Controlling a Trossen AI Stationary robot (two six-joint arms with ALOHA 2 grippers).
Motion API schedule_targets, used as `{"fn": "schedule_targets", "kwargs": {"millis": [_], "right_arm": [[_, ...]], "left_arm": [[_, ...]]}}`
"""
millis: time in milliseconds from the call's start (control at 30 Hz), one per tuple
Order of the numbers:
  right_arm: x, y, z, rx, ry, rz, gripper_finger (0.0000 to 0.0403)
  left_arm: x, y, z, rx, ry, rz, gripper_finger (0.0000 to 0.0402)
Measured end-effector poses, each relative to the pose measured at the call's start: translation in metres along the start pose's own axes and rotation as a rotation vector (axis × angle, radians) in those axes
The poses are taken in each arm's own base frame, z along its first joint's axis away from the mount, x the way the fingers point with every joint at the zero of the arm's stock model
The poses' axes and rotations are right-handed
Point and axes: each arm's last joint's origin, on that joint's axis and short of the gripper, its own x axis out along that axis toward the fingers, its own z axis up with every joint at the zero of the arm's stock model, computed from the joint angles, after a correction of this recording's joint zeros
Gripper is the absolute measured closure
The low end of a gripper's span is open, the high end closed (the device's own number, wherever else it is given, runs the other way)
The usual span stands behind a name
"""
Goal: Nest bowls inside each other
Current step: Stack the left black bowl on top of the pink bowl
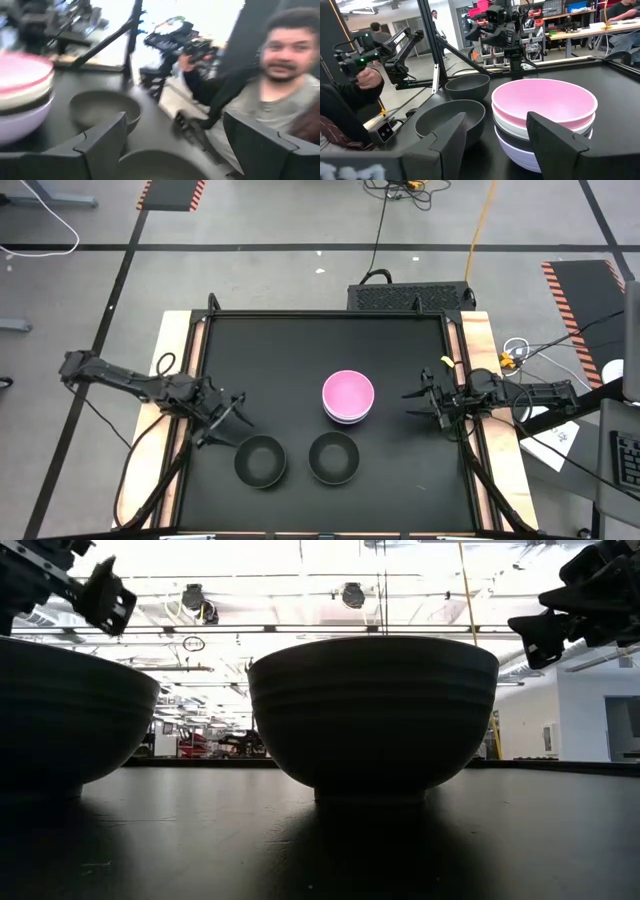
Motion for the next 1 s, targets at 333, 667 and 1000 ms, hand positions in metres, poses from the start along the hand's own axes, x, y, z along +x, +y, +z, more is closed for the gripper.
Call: {"fn": "schedule_targets", "kwargs": {"millis": [333, 667, 1000], "right_arm": [[0.0, 0.001, 0.0, 0.01, 0.0, 0.026, 0.0204], [0.0, 0.001, 0.0, 0.01, -0.001, 0.027, 0.0204], [0.0, 0.001, 0.0, 0.008, 0.0, 0.027, 0.0204]], "left_arm": [[0.008, 0.014, -0.019, -0.339, 0.405, 0.398, 0.006], [0.022, 0.004, 0.034, -0.475, 0.551, 0.471, 0.006], [0.032, 0.014, 0.008, -0.688, 0.779, 0.655, 0.0097]]}}
